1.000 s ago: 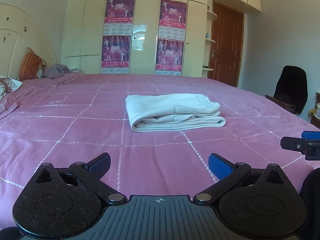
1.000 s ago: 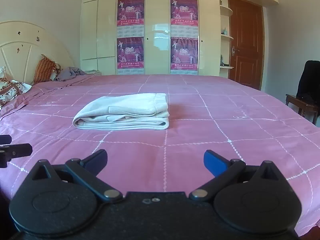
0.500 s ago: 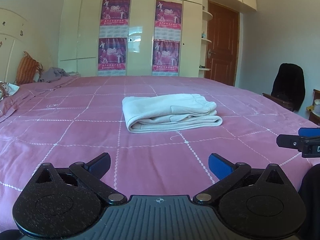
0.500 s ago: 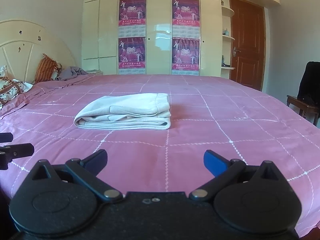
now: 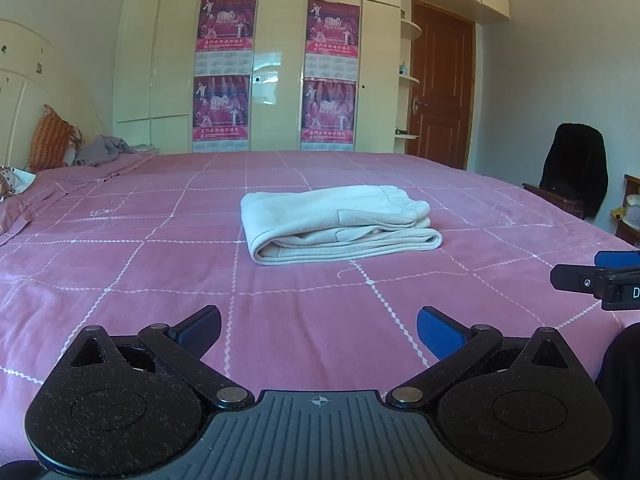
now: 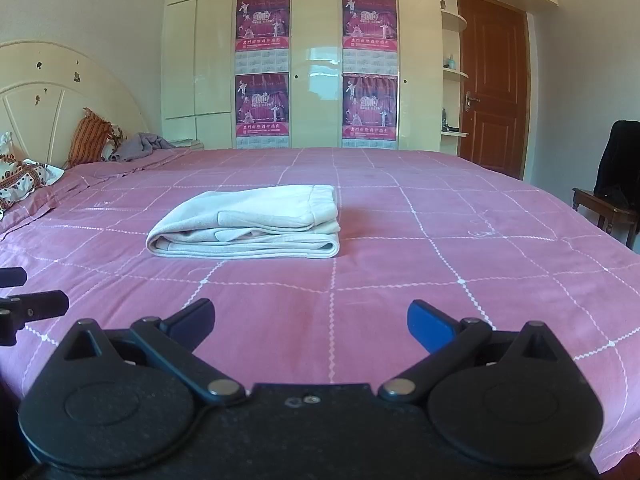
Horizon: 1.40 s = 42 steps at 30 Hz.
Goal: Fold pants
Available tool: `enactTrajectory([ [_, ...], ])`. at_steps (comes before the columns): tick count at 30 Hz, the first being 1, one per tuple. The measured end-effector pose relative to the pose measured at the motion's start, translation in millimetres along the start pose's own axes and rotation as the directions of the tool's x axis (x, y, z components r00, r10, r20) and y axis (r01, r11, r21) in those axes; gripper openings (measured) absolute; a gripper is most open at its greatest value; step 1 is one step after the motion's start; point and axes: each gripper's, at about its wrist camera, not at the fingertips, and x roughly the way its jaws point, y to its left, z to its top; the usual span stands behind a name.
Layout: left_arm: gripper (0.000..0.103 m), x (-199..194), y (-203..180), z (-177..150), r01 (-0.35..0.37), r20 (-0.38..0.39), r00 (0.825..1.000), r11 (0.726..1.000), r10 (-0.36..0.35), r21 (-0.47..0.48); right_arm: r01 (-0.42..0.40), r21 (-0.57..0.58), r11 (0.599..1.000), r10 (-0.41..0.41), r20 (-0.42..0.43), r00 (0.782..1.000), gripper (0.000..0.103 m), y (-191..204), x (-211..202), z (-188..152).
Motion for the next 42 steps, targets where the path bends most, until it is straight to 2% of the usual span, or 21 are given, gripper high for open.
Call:
enactTrajectory([
  [42, 0.103, 1.1, -0.7, -1.3, 0.009, 0.007, 1.000, 1.000, -0.009, 0.004, 0.004, -0.001, 1.000, -0.004, 0.003, 1.000, 0.103, -1.1, 0.7, -1.0],
])
